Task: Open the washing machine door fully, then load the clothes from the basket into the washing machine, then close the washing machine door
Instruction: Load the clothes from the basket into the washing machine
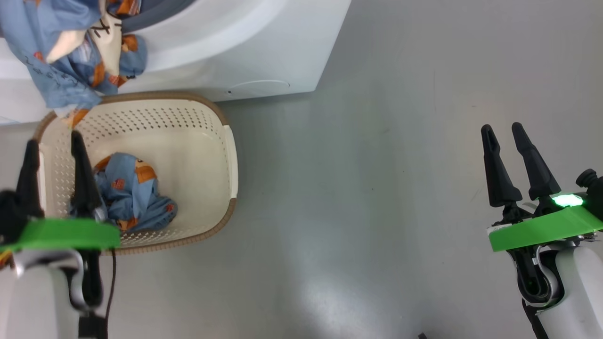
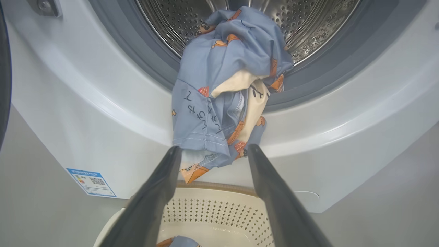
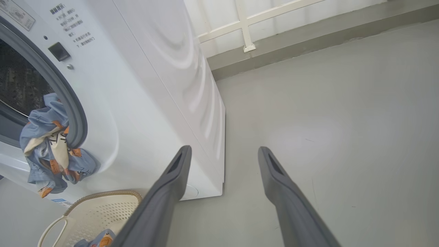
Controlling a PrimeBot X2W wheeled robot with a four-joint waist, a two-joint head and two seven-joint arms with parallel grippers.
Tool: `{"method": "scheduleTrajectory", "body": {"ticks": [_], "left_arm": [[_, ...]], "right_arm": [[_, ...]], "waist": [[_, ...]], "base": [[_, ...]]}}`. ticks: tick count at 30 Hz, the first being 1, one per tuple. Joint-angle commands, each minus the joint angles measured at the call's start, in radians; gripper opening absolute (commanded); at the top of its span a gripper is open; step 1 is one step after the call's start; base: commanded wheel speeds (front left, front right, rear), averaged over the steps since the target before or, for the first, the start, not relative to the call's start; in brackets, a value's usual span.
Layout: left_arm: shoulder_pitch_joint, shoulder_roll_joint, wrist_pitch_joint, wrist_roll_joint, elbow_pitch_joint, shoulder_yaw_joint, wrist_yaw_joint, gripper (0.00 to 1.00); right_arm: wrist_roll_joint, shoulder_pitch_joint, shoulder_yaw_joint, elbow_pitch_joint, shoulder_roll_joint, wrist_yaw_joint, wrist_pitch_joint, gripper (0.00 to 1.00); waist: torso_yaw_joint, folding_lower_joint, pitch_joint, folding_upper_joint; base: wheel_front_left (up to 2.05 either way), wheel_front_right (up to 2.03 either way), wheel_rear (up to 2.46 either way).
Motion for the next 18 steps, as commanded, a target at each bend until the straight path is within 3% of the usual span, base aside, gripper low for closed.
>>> {"method": "scheduleTrajectory", "body": {"ticks": [1,8,18], "left_arm": [[-0.013,0.03,-0.005,0.002,-0.006,0.025,-0.005,1.0],[-0.185,0.084,-0.005,0.005,0.197,0.003,-0.009,1.0],[-0.359,0.171,-0.005,-0.019,0.388,-0.113,-0.01,1.0]], "right_arm": [[-0.006,0.002,0.018,-0.024,-0.006,0.002,-0.012,1.0],[-0.002,-0.02,0.026,-0.027,0.002,0.002,-0.012,1.0],[-0.002,-0.038,0.033,-0.031,0.01,0.002,-0.012,1.0]], "waist": [[-0.003,0.0,0.008,-0.0001],[-0.02,0.0,0.043,-0.0001],[-0.051,0.0,0.077,-0.0001]], "base": [[0.0,0.0,0.0],[0.0,0.0,0.0],[0.0,0.0,0.0]]}}
